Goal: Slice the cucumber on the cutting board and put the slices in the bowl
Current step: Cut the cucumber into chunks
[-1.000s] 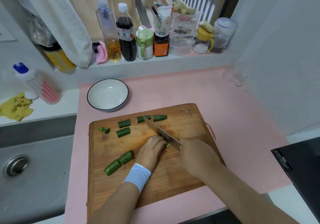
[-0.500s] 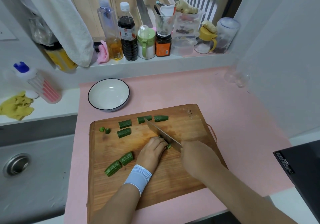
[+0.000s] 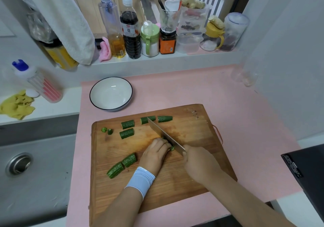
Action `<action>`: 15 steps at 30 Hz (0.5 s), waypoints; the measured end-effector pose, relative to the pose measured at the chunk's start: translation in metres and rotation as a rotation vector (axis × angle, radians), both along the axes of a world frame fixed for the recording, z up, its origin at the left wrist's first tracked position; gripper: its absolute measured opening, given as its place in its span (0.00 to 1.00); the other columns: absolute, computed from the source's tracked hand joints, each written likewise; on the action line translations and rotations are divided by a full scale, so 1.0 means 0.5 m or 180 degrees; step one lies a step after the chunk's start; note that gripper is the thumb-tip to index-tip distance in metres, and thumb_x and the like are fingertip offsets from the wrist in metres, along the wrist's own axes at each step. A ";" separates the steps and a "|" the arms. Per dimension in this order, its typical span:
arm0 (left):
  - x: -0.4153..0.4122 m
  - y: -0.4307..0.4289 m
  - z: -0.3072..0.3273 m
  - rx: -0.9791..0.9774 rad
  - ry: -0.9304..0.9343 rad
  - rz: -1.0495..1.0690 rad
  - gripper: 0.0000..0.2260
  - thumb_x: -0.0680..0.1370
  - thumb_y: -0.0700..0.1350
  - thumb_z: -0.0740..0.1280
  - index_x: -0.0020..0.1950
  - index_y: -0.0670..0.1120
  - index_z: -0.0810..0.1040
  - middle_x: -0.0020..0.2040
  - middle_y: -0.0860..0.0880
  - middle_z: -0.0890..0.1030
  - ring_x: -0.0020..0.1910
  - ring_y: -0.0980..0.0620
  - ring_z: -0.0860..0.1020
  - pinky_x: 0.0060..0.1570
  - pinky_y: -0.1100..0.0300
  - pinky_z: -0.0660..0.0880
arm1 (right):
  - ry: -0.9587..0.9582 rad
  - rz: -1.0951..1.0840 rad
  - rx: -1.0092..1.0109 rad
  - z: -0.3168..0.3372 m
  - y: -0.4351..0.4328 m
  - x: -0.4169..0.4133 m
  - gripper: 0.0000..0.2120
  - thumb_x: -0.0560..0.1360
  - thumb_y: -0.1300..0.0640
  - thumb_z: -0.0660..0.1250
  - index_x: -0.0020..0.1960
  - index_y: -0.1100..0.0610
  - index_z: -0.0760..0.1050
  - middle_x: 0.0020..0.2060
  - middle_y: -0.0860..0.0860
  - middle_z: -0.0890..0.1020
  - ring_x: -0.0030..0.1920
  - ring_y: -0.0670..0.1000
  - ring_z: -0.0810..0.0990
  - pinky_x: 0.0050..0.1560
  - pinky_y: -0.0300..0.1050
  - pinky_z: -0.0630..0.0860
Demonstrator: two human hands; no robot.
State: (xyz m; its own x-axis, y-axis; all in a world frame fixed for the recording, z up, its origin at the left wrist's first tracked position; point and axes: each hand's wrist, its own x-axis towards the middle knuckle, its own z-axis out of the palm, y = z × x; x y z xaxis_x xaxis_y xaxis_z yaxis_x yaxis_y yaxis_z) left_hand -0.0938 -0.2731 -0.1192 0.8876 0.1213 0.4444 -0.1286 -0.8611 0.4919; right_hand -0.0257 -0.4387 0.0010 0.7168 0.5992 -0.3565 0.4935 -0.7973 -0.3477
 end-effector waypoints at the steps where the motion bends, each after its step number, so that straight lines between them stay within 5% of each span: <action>1: 0.000 0.000 0.000 0.0007 -0.0007 -0.0001 0.06 0.80 0.40 0.65 0.55 0.42 0.79 0.54 0.48 0.77 0.57 0.49 0.74 0.53 0.59 0.75 | -0.0024 0.0012 0.0037 -0.006 0.007 0.001 0.08 0.84 0.53 0.54 0.46 0.47 0.66 0.34 0.44 0.75 0.35 0.47 0.76 0.35 0.43 0.70; 15: 0.000 0.001 -0.007 -0.0034 0.0107 0.0011 0.06 0.79 0.39 0.68 0.56 0.43 0.79 0.55 0.49 0.77 0.57 0.48 0.76 0.52 0.55 0.76 | -0.0168 -0.0011 0.0231 -0.034 0.025 0.003 0.10 0.84 0.52 0.54 0.55 0.52 0.74 0.39 0.48 0.80 0.38 0.51 0.79 0.38 0.49 0.77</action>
State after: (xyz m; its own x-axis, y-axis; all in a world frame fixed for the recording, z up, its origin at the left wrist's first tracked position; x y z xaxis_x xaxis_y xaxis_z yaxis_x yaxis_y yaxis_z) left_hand -0.0937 -0.2725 -0.1227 0.9016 0.1290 0.4129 -0.1089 -0.8561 0.5052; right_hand -0.0240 -0.4262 -0.0160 0.7356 0.6195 -0.2740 0.5098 -0.7727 -0.3782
